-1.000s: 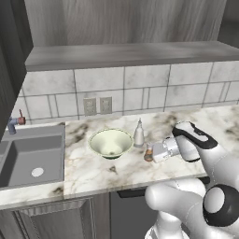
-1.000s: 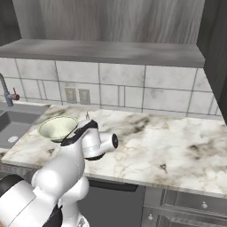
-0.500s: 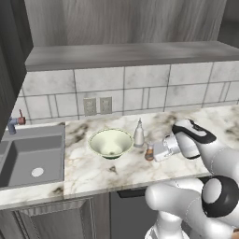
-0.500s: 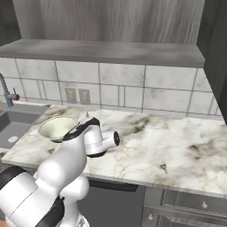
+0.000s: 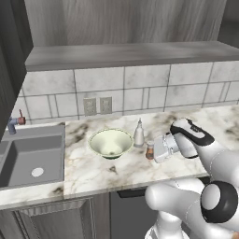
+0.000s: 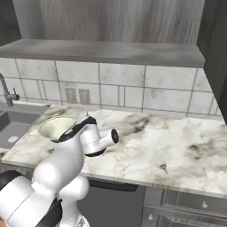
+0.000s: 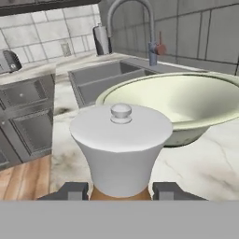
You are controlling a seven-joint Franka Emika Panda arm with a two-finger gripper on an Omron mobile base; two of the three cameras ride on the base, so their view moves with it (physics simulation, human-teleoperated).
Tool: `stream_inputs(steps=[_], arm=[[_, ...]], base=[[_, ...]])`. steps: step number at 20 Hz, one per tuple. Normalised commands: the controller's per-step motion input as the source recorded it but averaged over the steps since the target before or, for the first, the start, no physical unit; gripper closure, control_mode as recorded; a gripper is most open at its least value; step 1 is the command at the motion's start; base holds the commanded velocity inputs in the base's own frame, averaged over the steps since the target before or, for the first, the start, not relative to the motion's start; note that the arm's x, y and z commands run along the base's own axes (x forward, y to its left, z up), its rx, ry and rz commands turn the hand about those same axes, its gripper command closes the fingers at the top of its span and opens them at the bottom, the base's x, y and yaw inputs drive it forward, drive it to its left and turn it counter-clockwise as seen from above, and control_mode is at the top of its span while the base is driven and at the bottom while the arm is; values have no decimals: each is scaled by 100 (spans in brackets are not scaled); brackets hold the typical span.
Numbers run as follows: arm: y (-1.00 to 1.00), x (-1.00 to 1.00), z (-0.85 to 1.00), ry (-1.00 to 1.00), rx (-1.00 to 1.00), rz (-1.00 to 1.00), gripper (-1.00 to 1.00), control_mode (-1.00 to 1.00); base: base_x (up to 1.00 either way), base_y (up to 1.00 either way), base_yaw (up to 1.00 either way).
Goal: Retrieve the bottle and the shaker from the cabinet and place them next to the mixing bowl on the counter. Then add garlic from the fridge to the mixing bowl.
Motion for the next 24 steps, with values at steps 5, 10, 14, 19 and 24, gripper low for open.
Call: stream_inputs(steps=[5, 10, 14, 19, 24], arm=[[1, 13, -1, -8, -1, 0, 100, -100], [5, 16, 0, 0, 0, 0, 100, -100], [2, 8, 0, 0, 0, 0, 100, -100], [0, 16, -6, 0, 0, 0, 100, -100], [0, 5, -26, 0, -1, 0, 100, -100]], base=[[0, 0, 0], [0, 0, 0], [0, 0, 0], [0, 0, 0], [0, 0, 0]])
